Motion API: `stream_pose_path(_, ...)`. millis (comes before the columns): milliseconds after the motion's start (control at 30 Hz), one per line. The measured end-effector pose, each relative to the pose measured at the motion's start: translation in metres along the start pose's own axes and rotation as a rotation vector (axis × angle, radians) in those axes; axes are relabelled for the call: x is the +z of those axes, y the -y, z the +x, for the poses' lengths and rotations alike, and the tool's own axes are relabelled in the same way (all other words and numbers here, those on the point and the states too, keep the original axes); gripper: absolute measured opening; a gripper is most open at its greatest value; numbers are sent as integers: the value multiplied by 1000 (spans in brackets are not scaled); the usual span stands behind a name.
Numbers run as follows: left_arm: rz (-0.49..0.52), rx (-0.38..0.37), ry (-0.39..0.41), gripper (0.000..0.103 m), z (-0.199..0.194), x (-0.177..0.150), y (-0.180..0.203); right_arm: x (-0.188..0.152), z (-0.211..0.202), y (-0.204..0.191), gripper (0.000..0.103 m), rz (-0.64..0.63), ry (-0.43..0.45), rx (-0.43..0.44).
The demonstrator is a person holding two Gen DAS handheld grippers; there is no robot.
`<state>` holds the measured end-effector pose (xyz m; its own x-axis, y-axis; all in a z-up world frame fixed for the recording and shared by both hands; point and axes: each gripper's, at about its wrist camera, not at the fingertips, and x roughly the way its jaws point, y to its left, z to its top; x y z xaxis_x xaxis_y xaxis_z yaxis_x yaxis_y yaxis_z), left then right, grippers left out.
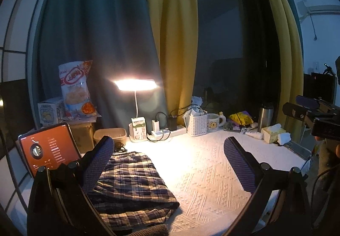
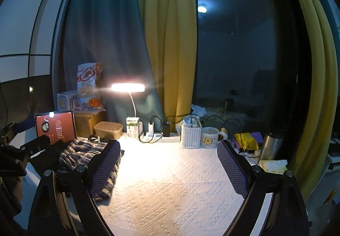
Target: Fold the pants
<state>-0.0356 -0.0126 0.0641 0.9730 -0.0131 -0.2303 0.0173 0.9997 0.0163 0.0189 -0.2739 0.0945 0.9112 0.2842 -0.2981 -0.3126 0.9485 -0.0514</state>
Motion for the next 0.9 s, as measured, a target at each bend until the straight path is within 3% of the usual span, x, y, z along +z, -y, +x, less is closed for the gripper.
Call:
stream_pose_path(200,-2,53,38,102,-12,4,-4,8,-12,-6,97,-14,22,-1)
stream_pose_path(467,-28,46,72,102,-23,4,-14,14,-16,-17,103,-30,31,1)
stream_pose_path(900,-50,72,41,102,-16,-8,-33,5,15,-28,103,-15,-32,14)
